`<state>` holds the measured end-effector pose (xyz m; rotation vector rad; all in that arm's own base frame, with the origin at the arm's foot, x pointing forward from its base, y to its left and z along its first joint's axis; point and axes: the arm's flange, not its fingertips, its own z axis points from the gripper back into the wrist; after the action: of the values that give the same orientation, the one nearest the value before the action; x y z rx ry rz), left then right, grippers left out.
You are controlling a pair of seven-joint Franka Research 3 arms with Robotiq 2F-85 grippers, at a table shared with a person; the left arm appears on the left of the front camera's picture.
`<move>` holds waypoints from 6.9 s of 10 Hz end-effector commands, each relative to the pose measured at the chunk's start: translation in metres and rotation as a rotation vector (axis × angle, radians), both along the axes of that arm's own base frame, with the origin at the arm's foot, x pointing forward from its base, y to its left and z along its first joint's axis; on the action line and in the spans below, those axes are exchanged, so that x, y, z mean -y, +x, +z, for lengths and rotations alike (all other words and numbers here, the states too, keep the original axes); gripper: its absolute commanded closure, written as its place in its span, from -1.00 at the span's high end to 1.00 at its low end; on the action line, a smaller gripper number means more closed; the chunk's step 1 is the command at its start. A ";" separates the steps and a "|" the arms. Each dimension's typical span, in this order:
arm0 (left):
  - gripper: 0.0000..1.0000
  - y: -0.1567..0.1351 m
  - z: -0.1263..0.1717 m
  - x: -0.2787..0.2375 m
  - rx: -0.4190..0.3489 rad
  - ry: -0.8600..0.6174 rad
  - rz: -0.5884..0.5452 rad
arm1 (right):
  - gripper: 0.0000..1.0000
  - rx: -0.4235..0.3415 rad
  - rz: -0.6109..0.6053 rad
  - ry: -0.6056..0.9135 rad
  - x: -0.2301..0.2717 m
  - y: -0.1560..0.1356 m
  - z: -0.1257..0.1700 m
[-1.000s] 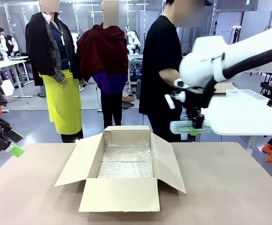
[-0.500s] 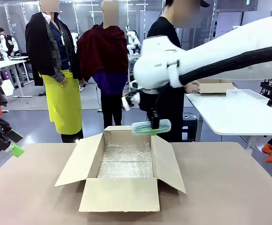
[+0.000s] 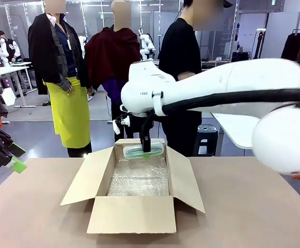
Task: Pack the glasses set securely to prepare it for shipping.
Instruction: Place the Glasses case inside the Package Box, then put the Glasses case from the right side of the table into the Package Box.
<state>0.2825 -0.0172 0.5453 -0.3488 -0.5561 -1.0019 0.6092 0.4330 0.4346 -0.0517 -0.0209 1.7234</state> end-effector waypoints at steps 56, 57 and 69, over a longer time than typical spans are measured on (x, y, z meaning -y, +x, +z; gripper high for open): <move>1.00 0.000 0.021 0.002 -0.111 -0.065 0.157 | 1.00 0.248 -1.202 0.572 0.384 -0.232 0.108; 1.00 0.000 0.021 0.002 -0.111 -0.065 0.157 | 1.00 0.238 -1.219 0.561 0.385 -0.232 0.106; 1.00 0.000 0.021 0.002 -0.111 -0.065 0.157 | 1.00 0.230 -1.219 0.549 0.390 -0.229 0.104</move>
<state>0.2832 -0.0205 0.5670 -0.4130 -0.5150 -0.8072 0.3796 0.0423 0.5387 0.1222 -0.5229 0.4448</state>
